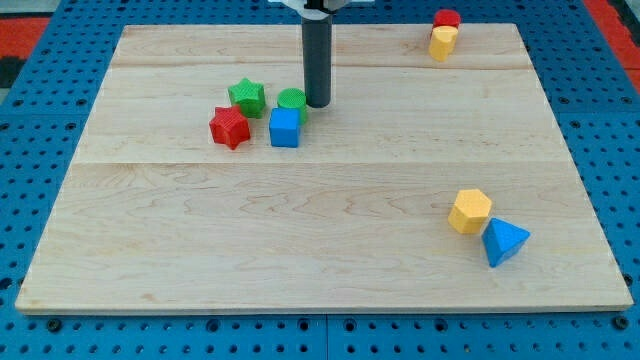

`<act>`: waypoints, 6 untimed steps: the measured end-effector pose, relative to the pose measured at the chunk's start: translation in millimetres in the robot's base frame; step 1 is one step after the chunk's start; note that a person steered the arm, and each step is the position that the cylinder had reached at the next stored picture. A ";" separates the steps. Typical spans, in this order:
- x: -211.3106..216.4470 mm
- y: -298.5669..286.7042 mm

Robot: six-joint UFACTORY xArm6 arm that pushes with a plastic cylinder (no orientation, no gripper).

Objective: Nudge the blue triangle up a bit

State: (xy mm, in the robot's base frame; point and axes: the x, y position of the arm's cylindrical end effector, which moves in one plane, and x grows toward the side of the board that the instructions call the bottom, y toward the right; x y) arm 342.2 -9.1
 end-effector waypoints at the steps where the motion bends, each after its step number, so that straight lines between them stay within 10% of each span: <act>1: 0.0 -13.9; 6: 26.5 45.3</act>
State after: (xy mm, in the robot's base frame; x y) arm 368.6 36.1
